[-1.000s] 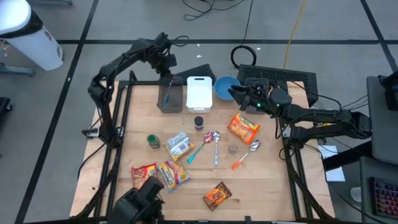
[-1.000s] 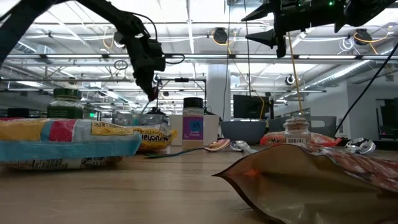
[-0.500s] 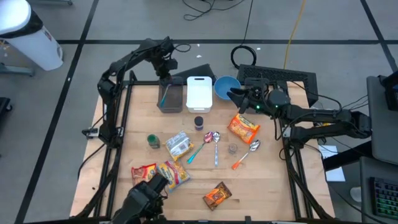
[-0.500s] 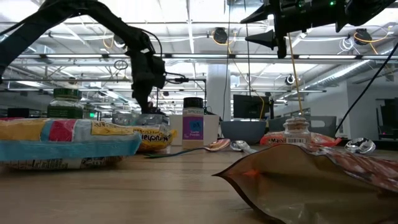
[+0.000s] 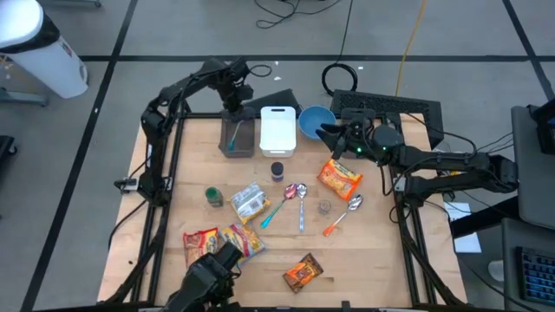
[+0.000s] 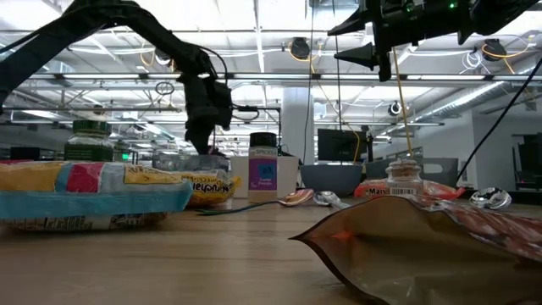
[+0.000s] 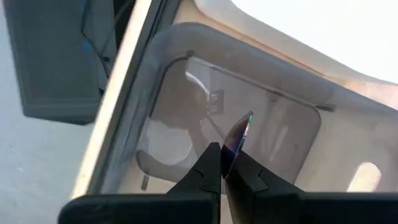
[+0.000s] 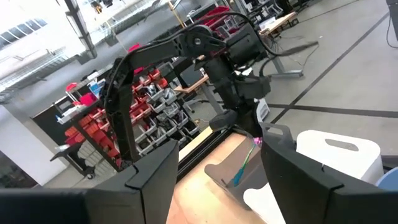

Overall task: Pick & Place Food Item
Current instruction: Put the left blue spoon into the left black bin

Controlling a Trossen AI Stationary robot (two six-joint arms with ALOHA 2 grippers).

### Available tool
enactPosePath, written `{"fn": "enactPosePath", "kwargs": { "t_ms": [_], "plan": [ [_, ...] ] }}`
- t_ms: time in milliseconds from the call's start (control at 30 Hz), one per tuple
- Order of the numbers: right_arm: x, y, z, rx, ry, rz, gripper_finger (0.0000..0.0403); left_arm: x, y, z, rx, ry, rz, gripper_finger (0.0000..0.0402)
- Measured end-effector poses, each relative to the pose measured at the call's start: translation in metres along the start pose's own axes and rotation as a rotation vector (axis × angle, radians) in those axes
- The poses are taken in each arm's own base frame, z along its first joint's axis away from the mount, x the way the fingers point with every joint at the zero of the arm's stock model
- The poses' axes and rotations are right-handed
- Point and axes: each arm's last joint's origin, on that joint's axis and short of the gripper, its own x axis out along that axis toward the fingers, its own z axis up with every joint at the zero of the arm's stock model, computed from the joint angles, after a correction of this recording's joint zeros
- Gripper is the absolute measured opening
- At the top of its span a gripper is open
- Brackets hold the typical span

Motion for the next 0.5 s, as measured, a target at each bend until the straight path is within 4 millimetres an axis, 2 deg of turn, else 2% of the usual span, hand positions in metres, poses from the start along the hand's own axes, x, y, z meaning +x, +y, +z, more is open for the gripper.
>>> {"fn": "enactPosePath", "kwargs": {
  "t_ms": [200,500],
  "plan": [
    [0.0,-0.002,-0.003,-0.003,0.028,-0.017,0.0224,0.018,0.005,0.0,-0.035,0.052,-0.049,0.001],
    [0.0,-0.003,-0.004,-0.009,0.045,-0.028,0.0224,0.026,0.008,0.001,-0.03,0.069,-0.051,0.002]
  ]
}}
